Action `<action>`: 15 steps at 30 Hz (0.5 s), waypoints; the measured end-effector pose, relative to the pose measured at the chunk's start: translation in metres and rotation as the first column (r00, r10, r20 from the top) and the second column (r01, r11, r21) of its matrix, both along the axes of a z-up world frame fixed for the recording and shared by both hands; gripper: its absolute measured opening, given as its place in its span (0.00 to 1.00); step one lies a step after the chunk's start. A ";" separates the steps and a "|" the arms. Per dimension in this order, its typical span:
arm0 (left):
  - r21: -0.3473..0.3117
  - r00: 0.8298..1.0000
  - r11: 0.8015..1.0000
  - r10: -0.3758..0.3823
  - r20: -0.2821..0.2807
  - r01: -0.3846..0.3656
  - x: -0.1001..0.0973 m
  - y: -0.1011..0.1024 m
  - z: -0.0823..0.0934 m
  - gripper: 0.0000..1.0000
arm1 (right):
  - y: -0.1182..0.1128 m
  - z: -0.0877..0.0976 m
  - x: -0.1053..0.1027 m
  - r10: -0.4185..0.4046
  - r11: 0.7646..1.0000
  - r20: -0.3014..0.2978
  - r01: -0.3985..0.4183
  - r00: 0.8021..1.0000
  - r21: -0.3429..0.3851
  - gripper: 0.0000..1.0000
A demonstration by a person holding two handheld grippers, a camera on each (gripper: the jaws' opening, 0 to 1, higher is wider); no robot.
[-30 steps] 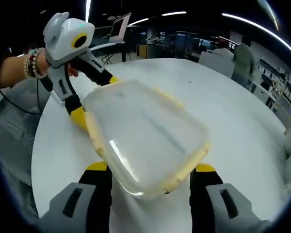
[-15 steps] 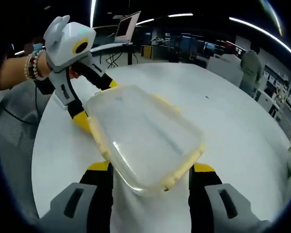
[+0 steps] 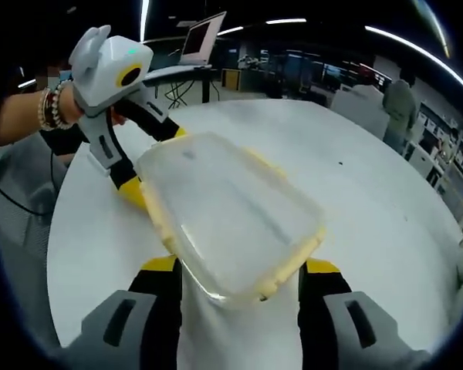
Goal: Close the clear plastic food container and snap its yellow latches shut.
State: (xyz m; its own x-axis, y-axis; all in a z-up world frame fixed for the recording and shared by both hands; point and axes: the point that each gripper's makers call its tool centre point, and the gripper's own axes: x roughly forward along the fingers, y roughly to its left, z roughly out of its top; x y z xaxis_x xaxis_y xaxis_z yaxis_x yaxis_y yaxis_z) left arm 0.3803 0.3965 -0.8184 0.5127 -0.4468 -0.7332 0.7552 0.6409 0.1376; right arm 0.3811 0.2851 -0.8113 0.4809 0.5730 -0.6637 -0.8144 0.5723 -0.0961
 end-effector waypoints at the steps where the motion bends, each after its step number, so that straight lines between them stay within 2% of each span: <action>1: -0.001 1.000 1.000 0.002 0.005 -0.002 0.002 0.000 0.000 0.51 | -0.001 0.000 0.002 -0.007 1.000 0.004 0.007 1.000 -0.001 0.57; 6: 0.004 0.999 1.000 -0.009 0.043 0.009 0.014 0.000 0.001 0.47 | -0.003 0.000 0.012 -0.037 0.999 0.012 0.037 0.999 0.005 0.56; 9: 0.004 0.999 1.000 -0.004 0.047 0.004 0.024 0.002 -0.001 0.43 | -0.005 0.000 0.019 -0.053 0.999 0.016 0.053 0.998 0.009 0.54; 15: -0.034 0.999 0.999 0.011 0.048 -0.010 0.047 -0.001 -0.001 0.43 | -0.006 -0.001 0.042 -0.077 0.997 0.025 0.076 0.997 0.016 0.52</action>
State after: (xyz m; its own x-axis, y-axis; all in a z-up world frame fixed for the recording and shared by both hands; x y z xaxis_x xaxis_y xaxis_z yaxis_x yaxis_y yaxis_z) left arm 0.4277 0.3960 -0.8194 0.5518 -0.4655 -0.6920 0.7415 0.6537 0.1515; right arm 0.4234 0.2794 -0.8126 0.5402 0.5435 -0.6424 -0.7656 0.6343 -0.1072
